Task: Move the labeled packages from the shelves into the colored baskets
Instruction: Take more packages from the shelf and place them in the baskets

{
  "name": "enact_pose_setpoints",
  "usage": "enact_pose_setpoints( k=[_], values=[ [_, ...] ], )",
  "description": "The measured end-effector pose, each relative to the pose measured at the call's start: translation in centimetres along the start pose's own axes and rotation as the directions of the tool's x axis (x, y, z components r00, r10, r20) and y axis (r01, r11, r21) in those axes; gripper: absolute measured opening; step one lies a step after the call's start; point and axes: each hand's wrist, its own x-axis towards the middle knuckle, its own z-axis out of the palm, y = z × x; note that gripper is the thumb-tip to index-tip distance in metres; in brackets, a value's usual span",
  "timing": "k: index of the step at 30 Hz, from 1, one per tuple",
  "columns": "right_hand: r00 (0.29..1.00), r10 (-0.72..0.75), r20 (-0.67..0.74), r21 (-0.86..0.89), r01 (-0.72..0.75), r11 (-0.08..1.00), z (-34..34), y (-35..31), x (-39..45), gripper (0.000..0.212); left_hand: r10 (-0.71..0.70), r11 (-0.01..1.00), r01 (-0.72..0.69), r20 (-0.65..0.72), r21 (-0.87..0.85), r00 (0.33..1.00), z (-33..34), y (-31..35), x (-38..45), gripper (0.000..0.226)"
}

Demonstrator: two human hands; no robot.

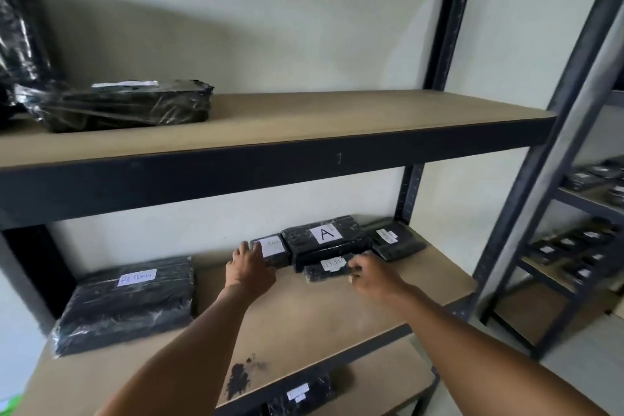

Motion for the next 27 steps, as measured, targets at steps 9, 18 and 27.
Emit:
enact_pose_setpoints(
  k=[9,18,27],
  values=[
    [0.982,-0.185,0.027,-0.166,0.187,0.968,-0.7,2.8,7.0,0.050,-0.131,0.987,0.137,0.076,-0.080,0.988,1.5,0.2,4.5,0.092],
    [0.953,-0.296,0.067,-0.297,0.303,0.906,1.4,3.6,8.6,0.054,-0.163,0.976,0.169,0.052,-0.140,0.985,2.7,0.0,4.7,0.104],
    [0.936,-0.335,0.109,-0.394,0.350,0.850,2.8,3.7,8.3,0.063,-0.181,0.970,0.182,0.018,-0.160,0.983,1.7,0.0,4.1,0.093]
  ],
)
